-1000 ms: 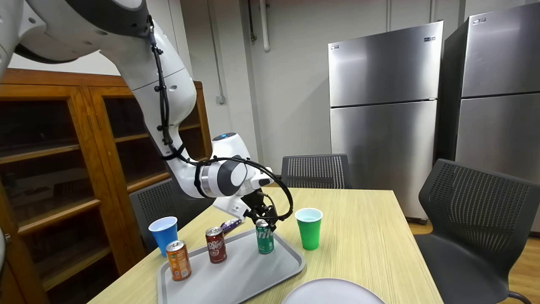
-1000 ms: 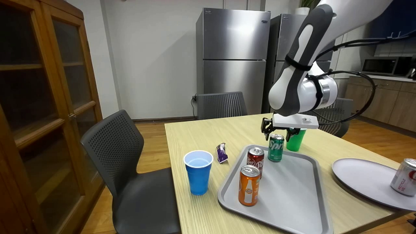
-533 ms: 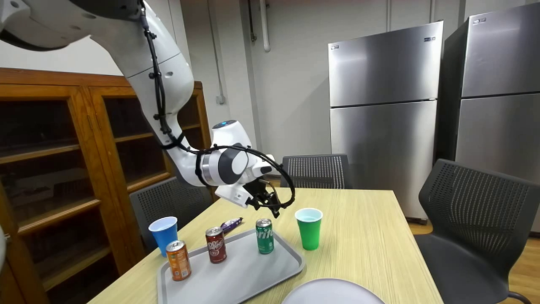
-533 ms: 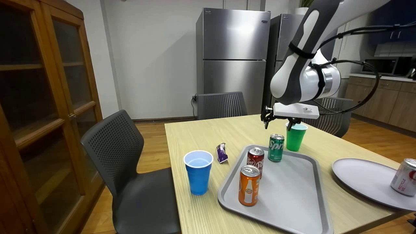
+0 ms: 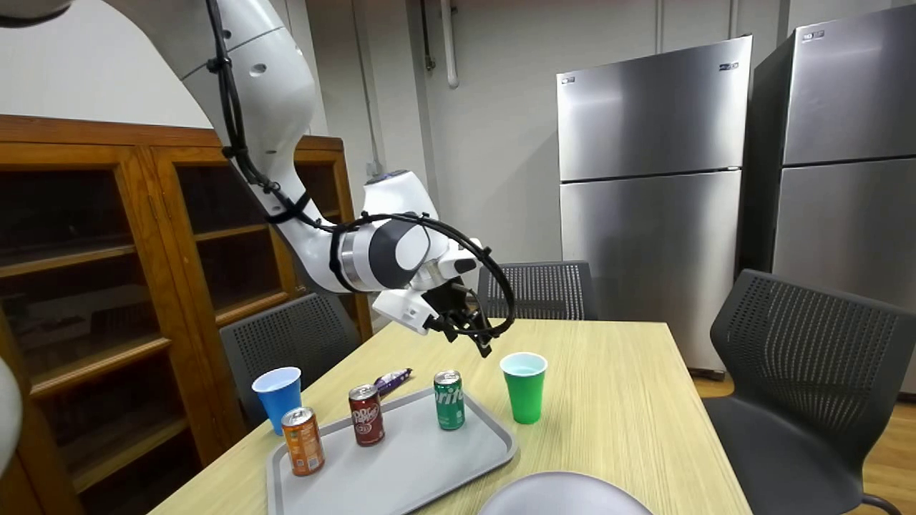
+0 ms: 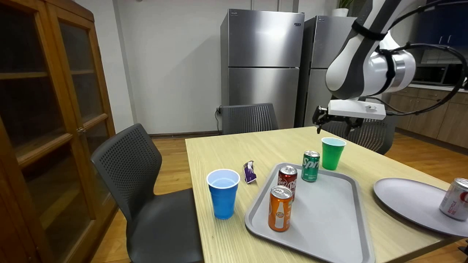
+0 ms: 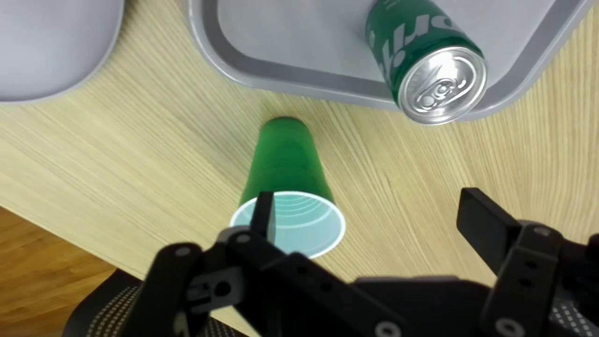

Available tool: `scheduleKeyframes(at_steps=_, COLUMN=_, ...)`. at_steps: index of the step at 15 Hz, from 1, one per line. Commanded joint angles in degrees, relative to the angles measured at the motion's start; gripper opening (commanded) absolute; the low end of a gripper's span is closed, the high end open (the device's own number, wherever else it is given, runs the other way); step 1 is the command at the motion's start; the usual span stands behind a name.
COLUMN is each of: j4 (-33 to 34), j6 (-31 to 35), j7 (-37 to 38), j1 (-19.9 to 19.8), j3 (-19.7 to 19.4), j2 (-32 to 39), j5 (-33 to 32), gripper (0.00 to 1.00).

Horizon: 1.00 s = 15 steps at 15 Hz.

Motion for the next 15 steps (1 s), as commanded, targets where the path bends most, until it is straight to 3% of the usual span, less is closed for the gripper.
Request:
scheduleKeyframes(at_steps=1, j4=-5.02, j6=-3.83, j7=2.06, j1=3.08, j3=-6.1, j2=-6.95, j5=-2.12, gripper=1.0)
scheduleKeyframes(at_steps=10, j4=-8.03, j6=-7.43, j7=4.69, j1=5.63, j3=-19.39, j2=-10.54, j5=-7.78, gripper=1.0)
scheduleKeyframes(at_steps=15, j4=-9.53, j6=-8.22, j7=6.97, j1=6.69, j3=-24.62, j2=-10.34, j5=-10.39, gripper=1.0)
